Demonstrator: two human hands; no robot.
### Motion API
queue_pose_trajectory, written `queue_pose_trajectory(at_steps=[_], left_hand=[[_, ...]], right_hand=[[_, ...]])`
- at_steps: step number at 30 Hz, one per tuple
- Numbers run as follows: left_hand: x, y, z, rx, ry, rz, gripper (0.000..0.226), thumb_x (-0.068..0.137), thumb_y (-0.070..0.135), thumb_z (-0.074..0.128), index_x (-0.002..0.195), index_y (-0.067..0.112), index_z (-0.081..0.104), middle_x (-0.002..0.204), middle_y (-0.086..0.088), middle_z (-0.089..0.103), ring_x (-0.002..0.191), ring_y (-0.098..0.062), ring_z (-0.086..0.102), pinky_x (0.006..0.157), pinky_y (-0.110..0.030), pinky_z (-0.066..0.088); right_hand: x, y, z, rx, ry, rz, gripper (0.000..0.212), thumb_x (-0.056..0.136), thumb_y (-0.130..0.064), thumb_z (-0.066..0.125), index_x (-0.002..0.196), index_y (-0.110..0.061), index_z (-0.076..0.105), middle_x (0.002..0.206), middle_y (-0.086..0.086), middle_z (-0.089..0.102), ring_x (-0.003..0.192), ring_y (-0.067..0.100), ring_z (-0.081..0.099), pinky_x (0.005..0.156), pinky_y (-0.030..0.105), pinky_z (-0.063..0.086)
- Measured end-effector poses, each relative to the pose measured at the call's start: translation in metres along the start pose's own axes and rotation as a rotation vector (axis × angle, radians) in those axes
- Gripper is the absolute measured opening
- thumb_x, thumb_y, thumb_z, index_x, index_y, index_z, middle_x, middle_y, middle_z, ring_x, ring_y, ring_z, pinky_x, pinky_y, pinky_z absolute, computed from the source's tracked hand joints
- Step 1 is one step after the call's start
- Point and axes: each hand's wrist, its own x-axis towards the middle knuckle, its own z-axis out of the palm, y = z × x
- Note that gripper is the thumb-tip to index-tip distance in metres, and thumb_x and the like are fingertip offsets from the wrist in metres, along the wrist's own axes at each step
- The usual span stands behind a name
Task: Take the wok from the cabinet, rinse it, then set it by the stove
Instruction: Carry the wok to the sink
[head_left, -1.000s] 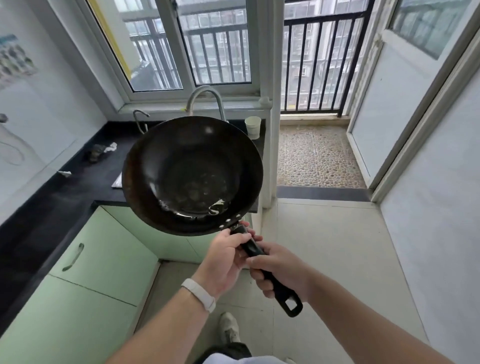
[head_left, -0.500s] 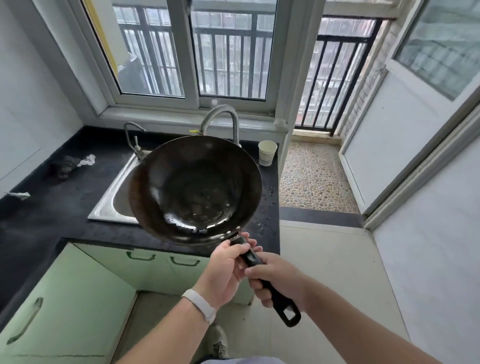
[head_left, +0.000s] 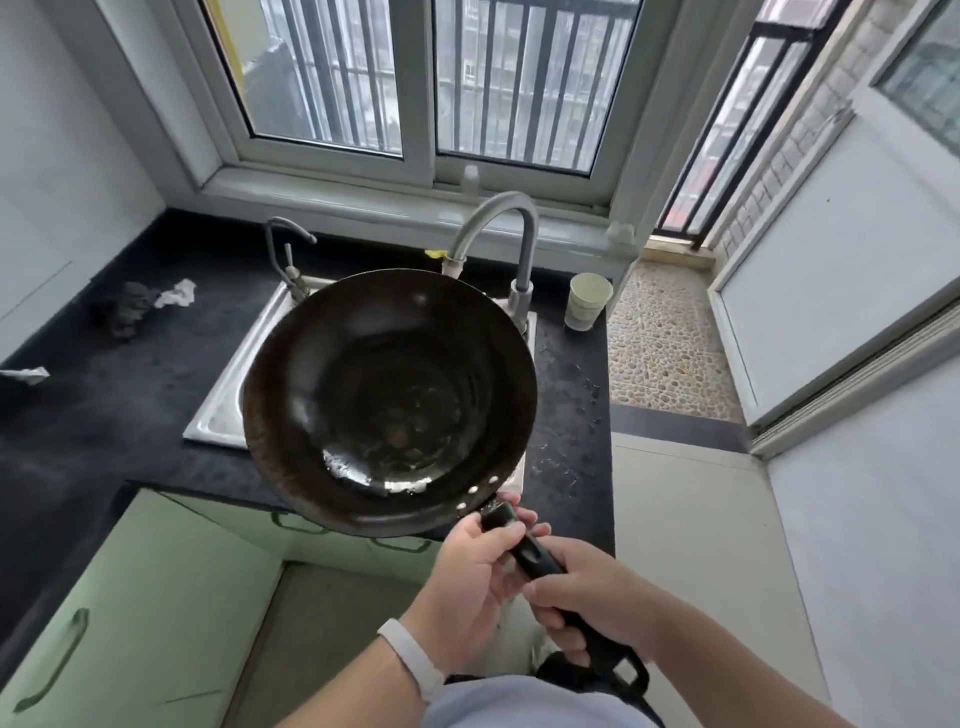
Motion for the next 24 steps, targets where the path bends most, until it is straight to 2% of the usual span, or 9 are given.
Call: queue_pose_trajectory(at_steps=[5,12,16,19,24], left_hand=[[0.009,0.012,-0.002,-0.016,0.087,0.035,0.025,0.096,-0.004,0.048,0.119,0.002,0.056,0.098,-0.013,0.064,0.1,-0.027,0.069,0.083,-0.041,0.058],[0.035,0.016,0.01,-0.054,0.198,0.078,0.024,0.096,-0.004,0.047,0.118,0.002,0.055,0.093,-0.012,0.063,0.101,-0.029,0.062,0.088,-0.044,0.053],[0.055,0.015,0.027,-0.109,0.246,0.1,0.022,0.096,-0.004,0.047,0.115,0.003,0.054,0.092,-0.013,0.062,0.098,-0.028,0.062,0.085,-0.042,0.056],[0.071,0.012,0.037,-0.138,0.28,0.123,0.02,0.097,-0.002,0.046,0.115,0.003,0.053,0.093,-0.013,0.063,0.101,-0.029,0.061,0.093,-0.045,0.051],[0.089,0.013,0.049,-0.141,0.339,0.154,0.018,0.098,-0.001,0.045,0.112,0.004,0.056,0.101,-0.014,0.064,0.098,-0.027,0.066,0.087,-0.041,0.055]], right_hand=[[0.024,-0.011,-0.01,-0.014,-0.081,0.015,0.007,0.092,-0.004,0.053,0.091,-0.009,0.048,0.06,0.004,0.05,0.044,0.017,0.044,0.042,0.025,0.04],[0.049,-0.027,-0.043,-0.032,-0.196,0.052,0.007,0.095,-0.004,0.053,0.097,-0.009,0.048,0.063,0.002,0.05,0.046,0.015,0.044,0.042,0.026,0.041],[0.057,-0.038,-0.071,-0.06,-0.265,0.056,0.008,0.095,-0.005,0.053,0.098,-0.009,0.047,0.063,0.003,0.05,0.047,0.015,0.044,0.044,0.026,0.041],[0.064,-0.044,-0.092,-0.056,-0.316,0.059,0.009,0.096,-0.003,0.051,0.102,-0.008,0.047,0.063,0.003,0.049,0.047,0.015,0.044,0.043,0.025,0.041],[0.076,-0.048,-0.111,-0.042,-0.337,0.04,0.011,0.096,-0.001,0.051,0.104,-0.007,0.047,0.062,0.004,0.049,0.046,0.016,0.043,0.041,0.025,0.041]])
